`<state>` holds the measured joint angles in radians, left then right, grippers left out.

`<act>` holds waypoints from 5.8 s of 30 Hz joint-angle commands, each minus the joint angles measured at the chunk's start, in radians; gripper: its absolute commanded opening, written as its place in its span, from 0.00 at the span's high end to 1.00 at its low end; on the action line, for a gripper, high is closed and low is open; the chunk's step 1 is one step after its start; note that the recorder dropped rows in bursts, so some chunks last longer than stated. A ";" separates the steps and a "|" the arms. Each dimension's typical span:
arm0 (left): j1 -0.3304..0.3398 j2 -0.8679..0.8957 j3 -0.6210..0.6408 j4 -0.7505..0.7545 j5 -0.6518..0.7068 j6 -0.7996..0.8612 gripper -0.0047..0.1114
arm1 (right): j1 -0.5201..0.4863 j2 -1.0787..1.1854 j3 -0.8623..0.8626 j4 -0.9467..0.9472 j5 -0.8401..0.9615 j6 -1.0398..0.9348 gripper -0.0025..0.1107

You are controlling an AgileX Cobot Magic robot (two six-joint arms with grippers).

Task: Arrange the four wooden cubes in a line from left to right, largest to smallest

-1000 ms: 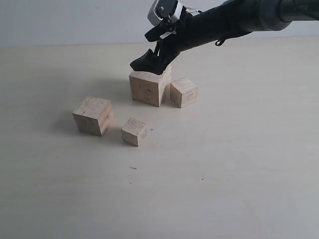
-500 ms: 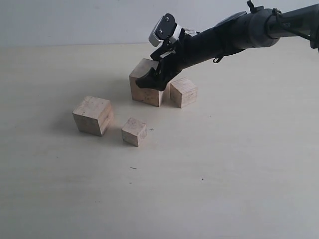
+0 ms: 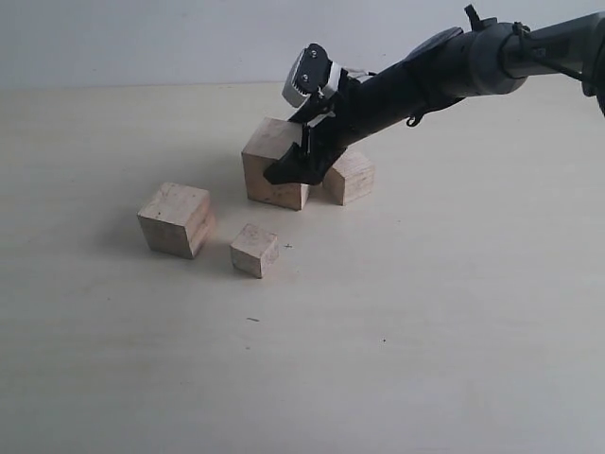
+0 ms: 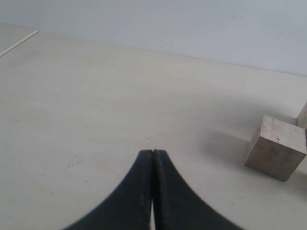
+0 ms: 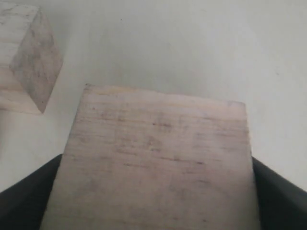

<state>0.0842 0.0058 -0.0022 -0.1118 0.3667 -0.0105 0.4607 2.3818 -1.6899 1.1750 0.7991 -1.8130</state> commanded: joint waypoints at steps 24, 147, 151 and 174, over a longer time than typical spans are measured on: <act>-0.007 -0.006 0.002 0.004 -0.011 0.003 0.96 | 0.168 0.071 -0.143 -0.006 0.196 -0.210 0.98; -0.007 -0.006 0.002 0.004 -0.011 0.003 0.96 | 0.321 -0.309 -0.143 -0.299 0.096 0.863 0.51; -0.007 -0.006 0.002 0.004 -0.011 0.003 0.96 | 0.398 -0.307 -0.141 -0.304 0.149 0.867 0.75; -0.007 -0.006 0.002 0.004 -0.011 0.003 0.96 | 0.580 -0.153 -0.110 -1.018 -0.020 1.576 0.21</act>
<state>0.0842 0.0058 -0.0022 -0.1118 0.3667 -0.0105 1.0417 2.2076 -1.8047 0.1537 0.7956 -0.2155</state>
